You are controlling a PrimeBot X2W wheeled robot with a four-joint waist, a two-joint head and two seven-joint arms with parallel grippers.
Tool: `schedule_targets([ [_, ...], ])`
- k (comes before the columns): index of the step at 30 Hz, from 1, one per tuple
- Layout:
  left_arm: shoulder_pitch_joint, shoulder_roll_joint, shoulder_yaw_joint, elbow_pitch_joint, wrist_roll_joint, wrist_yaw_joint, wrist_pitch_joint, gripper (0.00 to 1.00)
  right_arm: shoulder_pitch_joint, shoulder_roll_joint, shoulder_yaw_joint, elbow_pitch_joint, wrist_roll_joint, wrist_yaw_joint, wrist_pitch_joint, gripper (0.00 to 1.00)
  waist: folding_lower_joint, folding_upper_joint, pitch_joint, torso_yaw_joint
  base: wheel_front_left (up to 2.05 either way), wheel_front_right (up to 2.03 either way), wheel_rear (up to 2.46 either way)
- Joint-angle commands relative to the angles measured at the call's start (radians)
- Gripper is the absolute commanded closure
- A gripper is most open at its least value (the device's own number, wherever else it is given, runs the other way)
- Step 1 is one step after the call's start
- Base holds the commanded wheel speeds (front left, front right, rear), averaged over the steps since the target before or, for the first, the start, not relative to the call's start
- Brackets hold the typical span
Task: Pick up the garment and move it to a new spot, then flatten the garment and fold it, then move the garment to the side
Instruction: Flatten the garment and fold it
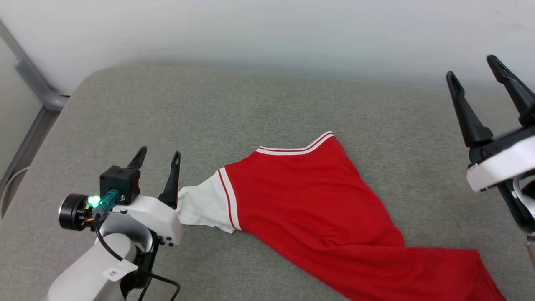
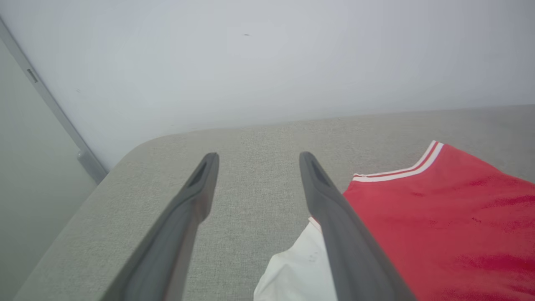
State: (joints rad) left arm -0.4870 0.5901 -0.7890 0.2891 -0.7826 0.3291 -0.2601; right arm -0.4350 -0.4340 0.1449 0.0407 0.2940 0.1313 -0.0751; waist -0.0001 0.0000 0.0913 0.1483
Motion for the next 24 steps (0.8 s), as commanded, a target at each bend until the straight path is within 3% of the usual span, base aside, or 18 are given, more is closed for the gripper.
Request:
schedule_targets([
  [1, 0.03, -0.015, 0.04, -0.038, 0.044, 0.024, -0.006, 0.0, -0.039, -0.021, 0.03, 0.015, 0.026, -0.001, 0.03, 0.0, 0.0001, 0.0, 0.015, 0.016, 0.0, 0.0, 0.0],
  [6, 0.127, -0.077, 0.183, -0.145, 0.186, 0.068, -0.006, 0.0, -0.151, -0.098, 0.18, 0.079, 0.153, -0.001, 0.213, 0.0, 0.0001, 0.0, 0.049, 0.044, 0.0, 0.0, 0.0],
  [10, 0.198, -0.136, 0.278, -0.194, 0.281, 0.068, -0.006, 0.0, -0.233, -0.155, 0.319, 0.119, 0.263, -0.001, 0.391, 0.0, 0.0001, 0.0, 0.083, 0.062, 0.0, 0.0, 0.0],
  [17, 0.269, -0.252, 0.385, -0.214, 0.402, 0.005, -0.006, 0.0, -0.348, -0.214, 0.516, 0.185, 0.462, -0.001, 0.709, 0.0, 0.0001, 0.0, 0.145, 0.095, 0.0, 0.0, 0.0],
  [24, 0.266, -0.346, 0.472, -0.21, 0.489, -0.071, -0.006, 0.0, -0.422, -0.185, 0.622, 0.289, 0.513, -0.001, 0.788, 0.0, 0.0001, 0.0, 0.214, 0.129, 0.0, 0.0, 0.0],
])
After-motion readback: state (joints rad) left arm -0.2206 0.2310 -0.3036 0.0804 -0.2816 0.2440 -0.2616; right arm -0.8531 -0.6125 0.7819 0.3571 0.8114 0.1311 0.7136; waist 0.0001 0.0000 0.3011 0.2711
